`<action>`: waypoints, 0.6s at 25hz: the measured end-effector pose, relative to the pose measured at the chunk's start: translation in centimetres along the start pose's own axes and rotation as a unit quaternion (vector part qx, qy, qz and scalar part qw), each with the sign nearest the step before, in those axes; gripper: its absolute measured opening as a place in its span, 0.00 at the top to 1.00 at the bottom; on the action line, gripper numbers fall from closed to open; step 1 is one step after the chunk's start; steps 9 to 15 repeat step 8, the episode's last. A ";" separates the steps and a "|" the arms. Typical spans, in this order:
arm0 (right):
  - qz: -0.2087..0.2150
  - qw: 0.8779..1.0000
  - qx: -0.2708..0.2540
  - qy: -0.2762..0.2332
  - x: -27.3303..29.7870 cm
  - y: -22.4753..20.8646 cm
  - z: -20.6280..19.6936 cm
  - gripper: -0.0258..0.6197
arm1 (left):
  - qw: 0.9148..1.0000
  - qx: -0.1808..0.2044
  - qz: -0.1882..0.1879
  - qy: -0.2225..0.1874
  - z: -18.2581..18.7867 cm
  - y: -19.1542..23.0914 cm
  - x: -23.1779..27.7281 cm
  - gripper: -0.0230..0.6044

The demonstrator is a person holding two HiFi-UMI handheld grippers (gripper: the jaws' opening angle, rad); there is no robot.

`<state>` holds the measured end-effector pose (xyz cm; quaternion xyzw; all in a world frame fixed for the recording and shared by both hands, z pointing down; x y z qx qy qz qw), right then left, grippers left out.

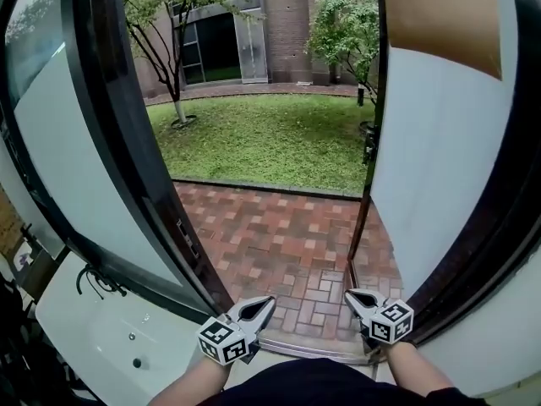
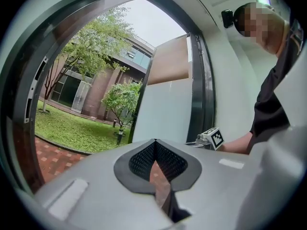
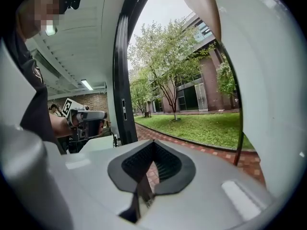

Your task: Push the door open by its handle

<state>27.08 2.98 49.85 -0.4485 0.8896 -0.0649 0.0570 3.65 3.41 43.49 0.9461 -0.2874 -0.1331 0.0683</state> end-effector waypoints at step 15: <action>0.004 1.000 0.001 -0.001 0.2 -0.4 0.1 0.96 | 1.000 -0.005 0.001 0.001 0.0 0.0 0.4 0.97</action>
Point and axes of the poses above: the fingertips, and each gripper's own axes: x forward along the fingers, y to its left, z out of its top, the point moved 3 cm from there along -x, backward along the fingers, and after that the axes turned 15 degrees about -y, right-handed, at the moved point
